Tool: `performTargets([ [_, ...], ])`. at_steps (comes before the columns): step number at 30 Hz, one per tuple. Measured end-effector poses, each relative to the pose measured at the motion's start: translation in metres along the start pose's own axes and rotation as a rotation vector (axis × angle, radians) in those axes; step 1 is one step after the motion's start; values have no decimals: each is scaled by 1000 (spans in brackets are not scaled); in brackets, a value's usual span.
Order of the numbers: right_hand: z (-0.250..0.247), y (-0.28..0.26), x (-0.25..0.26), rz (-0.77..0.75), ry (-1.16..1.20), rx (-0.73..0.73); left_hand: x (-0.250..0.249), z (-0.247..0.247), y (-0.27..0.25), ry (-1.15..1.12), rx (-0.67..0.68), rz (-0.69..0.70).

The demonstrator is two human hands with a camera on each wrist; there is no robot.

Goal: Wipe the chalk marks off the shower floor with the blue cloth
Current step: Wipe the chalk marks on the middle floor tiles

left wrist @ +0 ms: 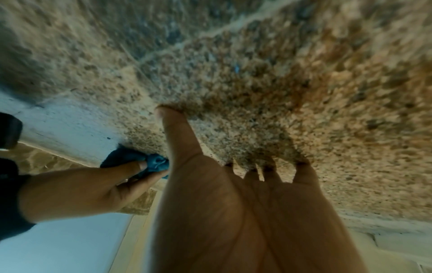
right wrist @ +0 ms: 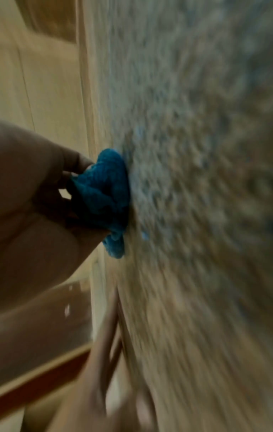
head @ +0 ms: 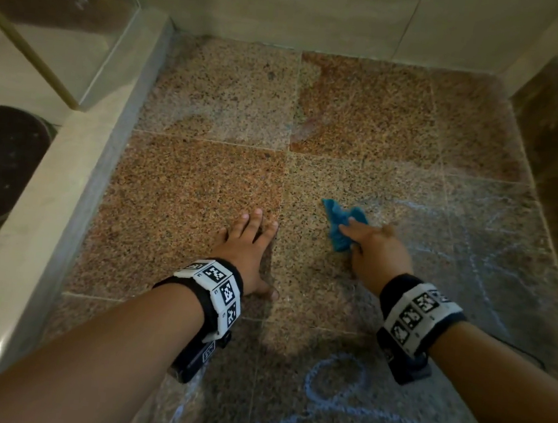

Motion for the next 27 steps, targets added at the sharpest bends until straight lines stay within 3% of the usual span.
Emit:
performTargets([
  [5, 33, -24, 85, -482, 81, 84, 0, -1, 2, 4, -13, 0],
  [6, 36, -29, 88, -512, 48, 106, 0, 0, 2, 13, -9, 9],
  [8, 23, -25, 79, -465, 42, 78, 3, 0, 1, 33, -5, 34],
  [11, 5, -8, 42, -189, 42, 48, 8, 1, 1, 39, -6, 68],
  [13, 2, -5, 41, -107, 82, 48, 9, 2, 2, 47, -6, 76],
  [18, 18, -11, 100, -292, 103, 113, 8, 3, 4, 71, -27, 71],
  [23, 30, -18, 112, -463, 105, 150, 11, 0, 5, 109, -50, 87],
  [25, 24, -15, 94, -448, 122, 80, 13, 0, 6, 109, -41, 90],
  [27, 20, -6, 58, -298, 165, 33, 12, 1, 6, 116, -29, 88],
])
Point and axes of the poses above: each hand's wrist, its own y-axis towards the middle knuckle, its own z-axis out of the palm, x = y × z, the point moved 8 cm from there along y, towards the middle knuckle, and after that the axes turned 15 degrees about -z, right-handed, at the moved point
